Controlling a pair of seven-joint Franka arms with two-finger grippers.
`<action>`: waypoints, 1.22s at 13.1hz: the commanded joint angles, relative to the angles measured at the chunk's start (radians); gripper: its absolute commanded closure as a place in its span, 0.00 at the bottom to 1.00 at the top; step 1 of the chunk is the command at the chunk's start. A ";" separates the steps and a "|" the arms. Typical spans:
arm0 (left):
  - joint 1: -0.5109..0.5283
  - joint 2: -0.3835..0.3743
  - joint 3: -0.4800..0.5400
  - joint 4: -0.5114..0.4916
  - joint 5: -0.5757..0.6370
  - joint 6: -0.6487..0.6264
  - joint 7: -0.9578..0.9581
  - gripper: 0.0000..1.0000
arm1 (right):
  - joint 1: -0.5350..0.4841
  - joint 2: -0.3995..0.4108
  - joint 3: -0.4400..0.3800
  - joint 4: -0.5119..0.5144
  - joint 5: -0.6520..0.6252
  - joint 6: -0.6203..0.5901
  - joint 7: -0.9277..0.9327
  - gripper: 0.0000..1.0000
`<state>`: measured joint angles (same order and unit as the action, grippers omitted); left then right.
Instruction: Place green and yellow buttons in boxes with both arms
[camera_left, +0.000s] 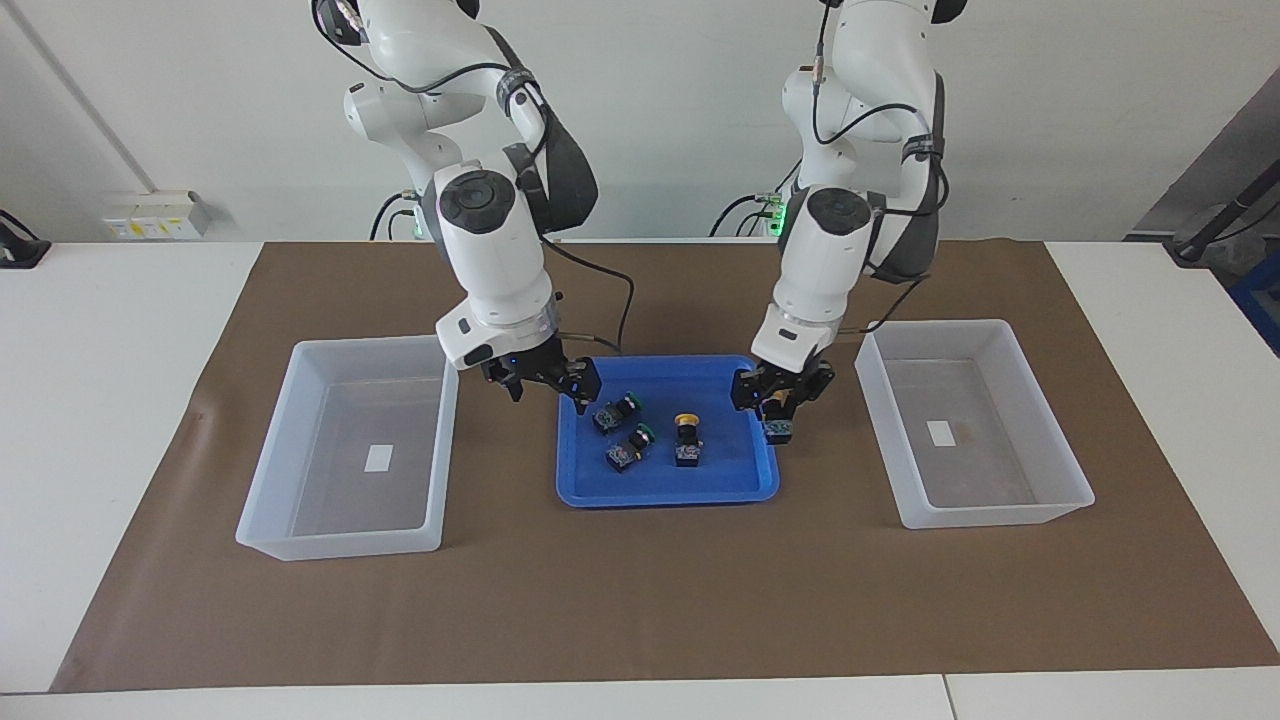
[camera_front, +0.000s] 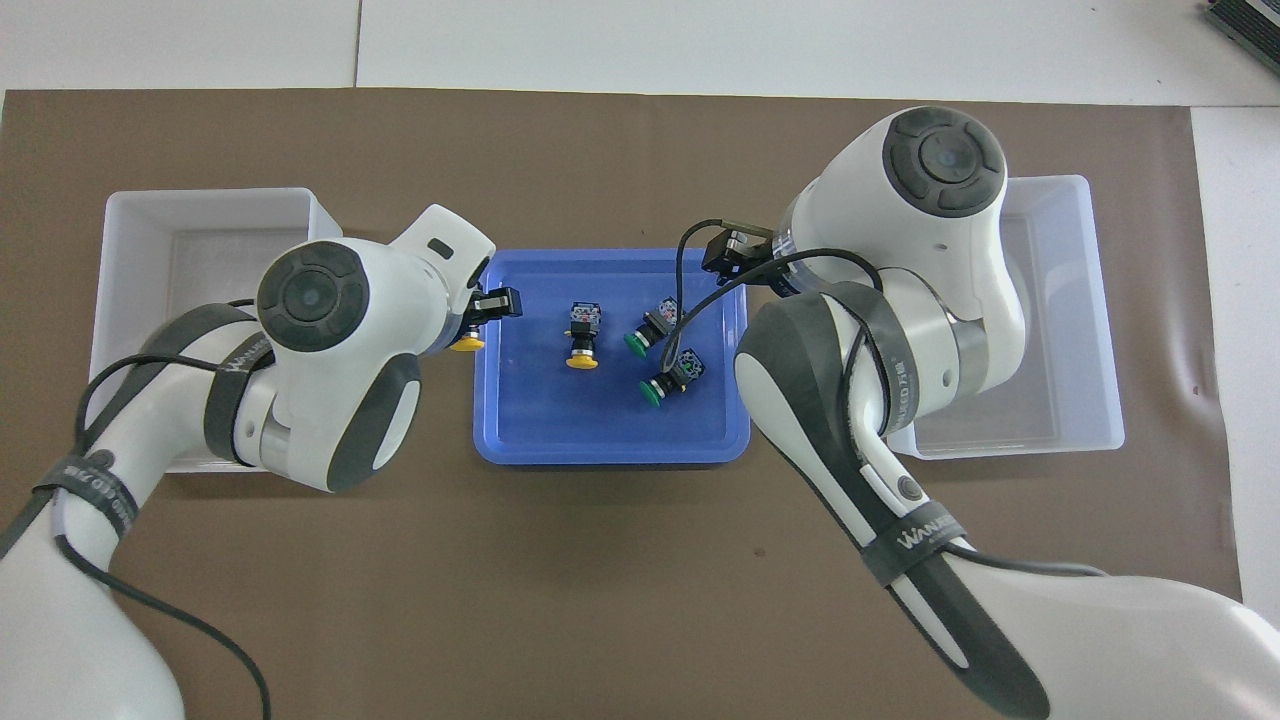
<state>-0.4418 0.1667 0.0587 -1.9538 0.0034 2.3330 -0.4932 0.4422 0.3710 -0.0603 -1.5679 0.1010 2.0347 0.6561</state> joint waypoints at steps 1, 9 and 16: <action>0.086 -0.041 0.000 0.013 0.018 -0.041 0.070 1.00 | 0.022 0.070 0.008 0.015 0.005 0.108 0.022 0.00; 0.386 -0.030 -0.002 -0.002 0.015 0.081 0.559 1.00 | 0.088 0.236 0.010 0.086 -0.067 0.239 0.014 0.00; 0.491 0.073 0.000 -0.102 0.013 0.396 0.719 1.00 | 0.108 0.241 0.010 0.023 -0.070 0.285 -0.001 0.00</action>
<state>0.0157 0.2238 0.0677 -2.0145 0.0089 2.6380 0.2015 0.5577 0.6115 -0.0589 -1.5209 0.0459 2.2937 0.6615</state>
